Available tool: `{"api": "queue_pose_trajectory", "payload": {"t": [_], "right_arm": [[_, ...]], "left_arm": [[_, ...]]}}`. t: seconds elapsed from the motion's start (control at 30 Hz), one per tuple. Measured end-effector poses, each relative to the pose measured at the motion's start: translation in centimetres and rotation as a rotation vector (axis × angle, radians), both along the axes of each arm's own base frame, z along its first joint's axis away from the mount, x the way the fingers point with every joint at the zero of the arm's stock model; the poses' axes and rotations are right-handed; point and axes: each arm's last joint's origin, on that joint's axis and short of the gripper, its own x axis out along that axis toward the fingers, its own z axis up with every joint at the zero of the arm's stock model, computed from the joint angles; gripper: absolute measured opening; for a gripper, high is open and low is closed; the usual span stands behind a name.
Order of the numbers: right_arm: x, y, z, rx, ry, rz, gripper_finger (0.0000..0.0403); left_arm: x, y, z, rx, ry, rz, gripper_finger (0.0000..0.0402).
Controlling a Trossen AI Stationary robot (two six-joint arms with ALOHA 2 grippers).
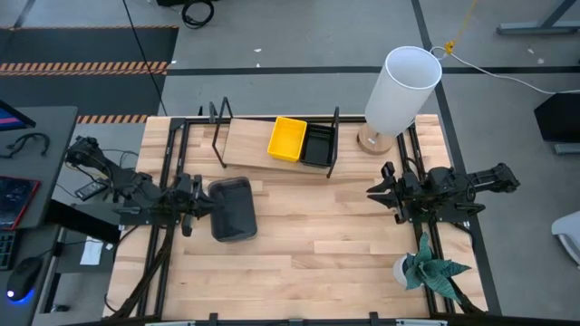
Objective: Stack baskets on shelf by color
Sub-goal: Put the stacked black bins on the shelf
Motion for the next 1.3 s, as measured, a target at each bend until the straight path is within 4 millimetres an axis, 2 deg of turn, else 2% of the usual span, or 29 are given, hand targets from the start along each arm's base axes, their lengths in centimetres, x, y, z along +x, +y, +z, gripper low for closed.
{"api": "queue_pose_trajectory", "payload": {"t": [0.23, 0.47, 0.67, 0.83, 1.0, 1.3], "right_arm": [[0.2, 0.0, -0.8, 0.011, -0.002, -0.023, 0.0079], [0.2, -0.1, -0.7, 0.032, -0.009, -0.043, 0.0079], [0.2, -0.2, -0.7, 0.072, 0.0, -0.05, 0.0079], [0.2, -0.2, -0.7, 0.071, 0.0, -0.051, 0.0079], [0.2, -0.2, -0.7, 0.07, 0.0, -0.051, 0.0079], [0.2, -0.2, -0.7, 0.069, 0.001, -0.051, 0.0079]], "left_arm": [[0.5, -0.5, -0.9, -0.018, 0.086, -0.045, 0.0011], [1.3, -1.1, -1.6, -0.044, 0.14, -0.059, 0.0013], [2.4, -2.3, -2.4, -0.034, 0.195, -0.09, 0.0013], [3.9, -3.7, -1.6, 0.047, 0.272, -0.107, 0.0016], [5.5, -4.9, -0.1, 0.123, 0.446, -0.091, 0.0057], [9.0, -7.7, 0.5, 0.177, 0.727, -0.072, 0.017]]}}
